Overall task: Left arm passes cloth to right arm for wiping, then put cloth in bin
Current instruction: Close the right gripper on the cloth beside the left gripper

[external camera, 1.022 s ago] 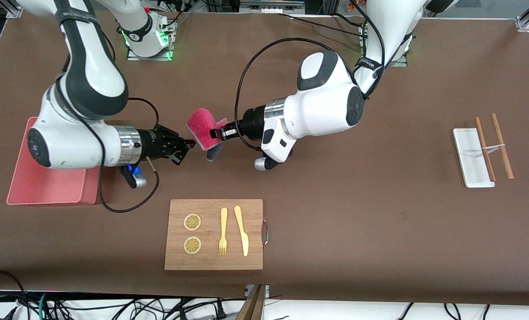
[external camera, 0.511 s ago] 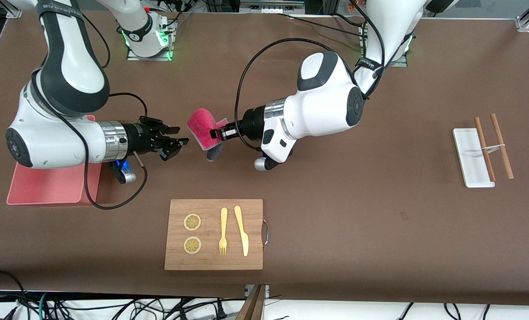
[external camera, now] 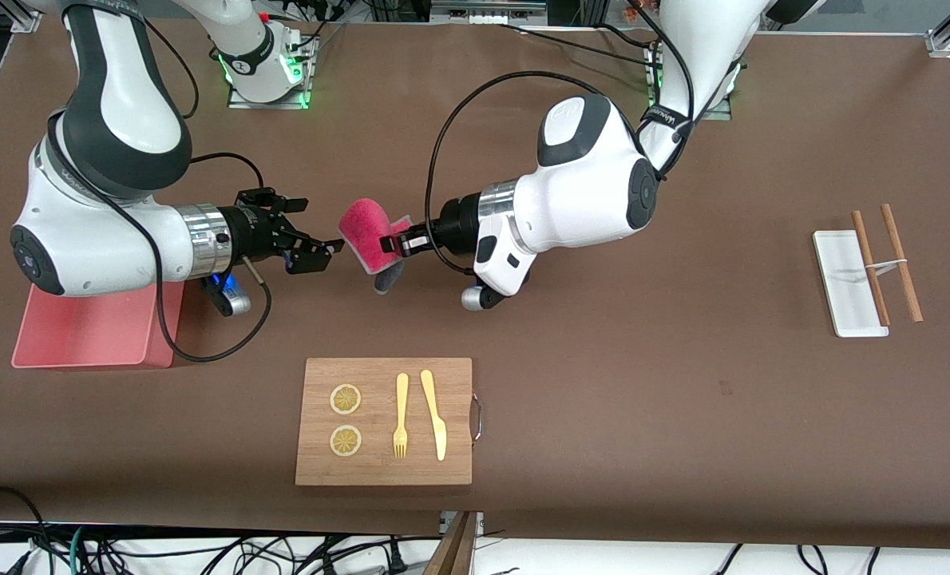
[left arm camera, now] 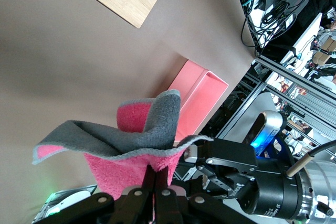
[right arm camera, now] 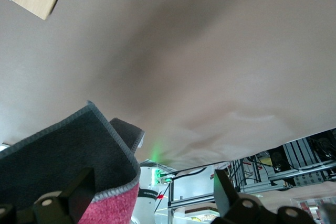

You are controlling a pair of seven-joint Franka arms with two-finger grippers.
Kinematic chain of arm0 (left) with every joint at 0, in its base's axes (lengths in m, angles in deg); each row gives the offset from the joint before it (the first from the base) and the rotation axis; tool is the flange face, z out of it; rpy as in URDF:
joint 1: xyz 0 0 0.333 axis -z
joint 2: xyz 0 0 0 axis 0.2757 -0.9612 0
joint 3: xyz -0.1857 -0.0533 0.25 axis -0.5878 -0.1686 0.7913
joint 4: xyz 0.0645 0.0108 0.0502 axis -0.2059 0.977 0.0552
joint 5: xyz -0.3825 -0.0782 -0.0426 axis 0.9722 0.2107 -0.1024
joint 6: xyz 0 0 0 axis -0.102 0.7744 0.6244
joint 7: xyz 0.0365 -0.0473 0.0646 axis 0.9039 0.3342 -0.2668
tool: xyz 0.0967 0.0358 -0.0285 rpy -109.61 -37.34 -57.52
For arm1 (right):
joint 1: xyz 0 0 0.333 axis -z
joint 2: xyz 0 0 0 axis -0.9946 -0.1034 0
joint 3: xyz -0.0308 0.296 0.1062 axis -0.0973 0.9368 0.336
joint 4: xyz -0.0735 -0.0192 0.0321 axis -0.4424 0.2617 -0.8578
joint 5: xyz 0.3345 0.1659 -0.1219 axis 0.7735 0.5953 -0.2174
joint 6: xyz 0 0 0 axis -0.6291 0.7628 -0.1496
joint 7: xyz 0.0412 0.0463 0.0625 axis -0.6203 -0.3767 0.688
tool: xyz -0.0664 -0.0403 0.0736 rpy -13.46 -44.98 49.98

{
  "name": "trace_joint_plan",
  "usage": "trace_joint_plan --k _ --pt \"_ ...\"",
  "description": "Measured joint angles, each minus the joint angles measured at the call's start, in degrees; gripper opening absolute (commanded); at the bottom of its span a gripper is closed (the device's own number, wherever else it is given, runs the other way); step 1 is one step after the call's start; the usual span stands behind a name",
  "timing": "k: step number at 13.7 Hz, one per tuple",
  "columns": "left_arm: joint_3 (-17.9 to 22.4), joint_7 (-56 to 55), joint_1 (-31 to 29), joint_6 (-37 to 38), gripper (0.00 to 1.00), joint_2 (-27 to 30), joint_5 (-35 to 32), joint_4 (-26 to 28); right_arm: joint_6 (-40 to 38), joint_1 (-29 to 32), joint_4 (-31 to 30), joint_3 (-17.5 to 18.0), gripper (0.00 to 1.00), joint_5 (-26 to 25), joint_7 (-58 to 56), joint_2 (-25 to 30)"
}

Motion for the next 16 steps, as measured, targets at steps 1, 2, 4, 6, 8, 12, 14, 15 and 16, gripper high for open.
trace_joint_plan --k 1,2,4,6,8,12,14,15,16 --pt "0.0 0.0 0.0 0.0 0.00 0.0 0.0 0.0 0.0 0.0 -0.3 0.0 1.00 1.0 0.0 -0.2" --pt "0.0 0.0 0.0 0.0 0.00 0.0 0.0 0.0 0.0 0.0 -0.6 0.0 1.00 2.0 0.0 -0.6" --pt "0.0 0.0 -0.1 0.0 0.00 0.0 0.0 0.0 0.0 0.0 -1.2 0.0 1.00 3.1 0.0 -1.4" --pt "0.0 0.0 -0.2 0.0 0.00 0.0 0.0 0.0 0.0 -0.3 -2.4 0.0 1.00 4.2 0.0 -2.0" --pt "0.0 0.0 -0.3 0.0 0.00 0.0 0.0 -0.1 0.9 -0.3 -3.0 0.0 1.00 7.1 1.5 -2.8" --pt "0.0 0.0 -0.3 0.0 0.00 0.0 0.0 -0.1 1.8 -0.2 -3.0 0.0 0.43 8.8 5.8 -3.2" --pt "0.0 0.0 -0.3 0.0 0.00 0.0 0.0 -0.1 2.0 -0.2 -3.0 0.0 0.12 9.2 8.1 -3.2" --pt "0.0 0.0 -0.3 0.0 0.00 0.0 0.0 -0.1 2.3 -0.2 -3.0 0.0 0.00 9.7 9.8 -3.2" --pt "0.0 0.0 -0.3 0.0 0.00 0.0 0.0 -0.1 2.8 -0.2 -3.0 0.0 0.00 10.1 11.7 -3.2"
